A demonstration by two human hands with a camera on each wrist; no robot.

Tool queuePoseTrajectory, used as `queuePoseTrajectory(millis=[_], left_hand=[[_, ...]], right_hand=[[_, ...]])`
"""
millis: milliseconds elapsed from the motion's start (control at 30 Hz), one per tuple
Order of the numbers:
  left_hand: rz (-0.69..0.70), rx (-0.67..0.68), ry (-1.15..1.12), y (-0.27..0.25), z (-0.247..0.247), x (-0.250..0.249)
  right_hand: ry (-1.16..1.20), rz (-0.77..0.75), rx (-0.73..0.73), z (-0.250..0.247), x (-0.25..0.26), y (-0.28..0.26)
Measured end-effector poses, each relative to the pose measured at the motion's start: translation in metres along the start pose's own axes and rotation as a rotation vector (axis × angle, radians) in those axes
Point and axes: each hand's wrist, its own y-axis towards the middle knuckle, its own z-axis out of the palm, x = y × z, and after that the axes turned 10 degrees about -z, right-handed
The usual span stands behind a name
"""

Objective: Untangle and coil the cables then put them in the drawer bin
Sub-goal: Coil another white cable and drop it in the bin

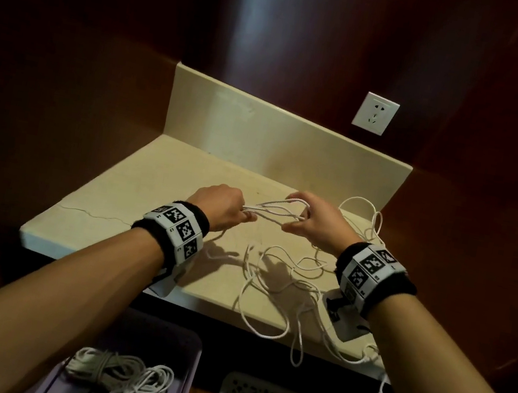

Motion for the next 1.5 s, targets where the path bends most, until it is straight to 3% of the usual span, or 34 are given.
queuePoseTrajectory(millis=[133, 267, 467, 700, 933, 1033, 1167, 1333, 1500], left_hand=[[0.014, 0.038, -0.148, 0.002, 0.002, -0.002], [0.006, 0.076, -0.275, -0.002, 0.005, -0.003], [0.026, -0.021, 0.002, -0.006, -0.001, -0.009], [0.069, -0.162, 0.184, -0.015, -0.009, -0.012], [0.139, -0.234, 0.233, -0.020, -0.012, -0.016], [0.159, -0.249, 0.220, -0.021, -0.013, -0.013], [0.153, -0.184, 0.054, -0.017, -0.007, 0.000], [0.132, 0.113, -0.479, -0.016, -0.002, 0.005], [0.023, 0.096, -0.569, -0.013, -0.005, 0.011]], right_hand=[[-0.106, 0.103, 0.111, 0.000, -0.004, 0.002], [-0.026, 0.125, 0.131, -0.002, -0.006, 0.000], [0.164, 0.048, 0.082, -0.005, 0.007, -0.002], [0.316, 0.029, 0.156, -0.009, 0.024, -0.002], [-0.019, 0.049, 0.297, 0.014, 0.022, 0.005], [-0.062, 0.030, 0.252, 0.017, 0.017, 0.002], [-0.152, -0.004, 0.161, 0.010, 0.016, 0.001], [-0.116, -0.068, 0.049, 0.006, 0.017, -0.002], [-0.098, -0.050, 0.019, 0.010, 0.017, 0.002]])
